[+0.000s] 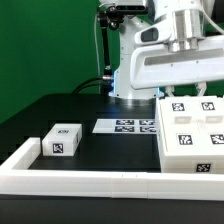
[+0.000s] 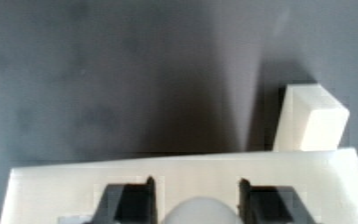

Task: Assemble cabinet

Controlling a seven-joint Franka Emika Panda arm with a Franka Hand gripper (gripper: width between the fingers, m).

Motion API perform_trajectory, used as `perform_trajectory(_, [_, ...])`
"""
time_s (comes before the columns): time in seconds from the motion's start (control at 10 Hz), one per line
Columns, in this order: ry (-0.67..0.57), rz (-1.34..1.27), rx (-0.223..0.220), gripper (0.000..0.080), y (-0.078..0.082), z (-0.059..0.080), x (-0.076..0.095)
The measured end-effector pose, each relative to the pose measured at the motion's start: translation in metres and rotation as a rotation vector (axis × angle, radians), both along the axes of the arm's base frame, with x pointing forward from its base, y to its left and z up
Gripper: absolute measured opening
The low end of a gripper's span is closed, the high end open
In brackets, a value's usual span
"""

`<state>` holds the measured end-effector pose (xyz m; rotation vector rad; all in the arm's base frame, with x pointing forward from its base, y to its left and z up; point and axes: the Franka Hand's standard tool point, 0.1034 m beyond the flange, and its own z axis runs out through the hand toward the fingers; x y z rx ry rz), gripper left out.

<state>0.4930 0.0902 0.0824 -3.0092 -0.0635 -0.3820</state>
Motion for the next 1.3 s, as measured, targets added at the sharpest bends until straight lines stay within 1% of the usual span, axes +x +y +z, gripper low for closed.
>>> perform_trajectory(0.1, [0.022,-0.01,0.007,0.0215,0.002,0.001,-0.001])
perform_trajectory(0.2, [0.092,-0.038,0.027,0.0215,0.008,0.012,0.003])
perform_trajectory(0.3, [0.146,-0.051,0.04,0.0215,0.004,0.03,0.012])
perform_trajectory(0.4, [0.205,-0.083,0.058,0.0215,0.006,0.041,0.021])
perform_trajectory(0.5, [0.232,-0.096,0.07,0.0215,0.008,0.047,0.031])
perform_trajectory(0.6, [0.21,-0.093,0.066,0.0215,0.007,0.043,0.031])
perform_trajectory(0.7, [0.221,-0.093,0.064,0.0215,0.006,0.039,0.027])
perform_trajectory(0.9, [0.224,-0.093,0.064,0.0216,0.006,0.037,0.026])
perform_trajectory(1.0, [0.287,-0.082,0.058,0.0216,0.006,0.039,0.019])
perform_trajectory(1.1, [0.389,-0.049,0.043,0.0216,0.002,0.059,0.025])
perform_trajectory(1.2, [0.441,-0.043,0.043,0.0216,0.002,0.069,0.036])
perform_trajectory(1.3, [0.484,-0.056,0.029,0.0216,0.006,0.073,0.046])
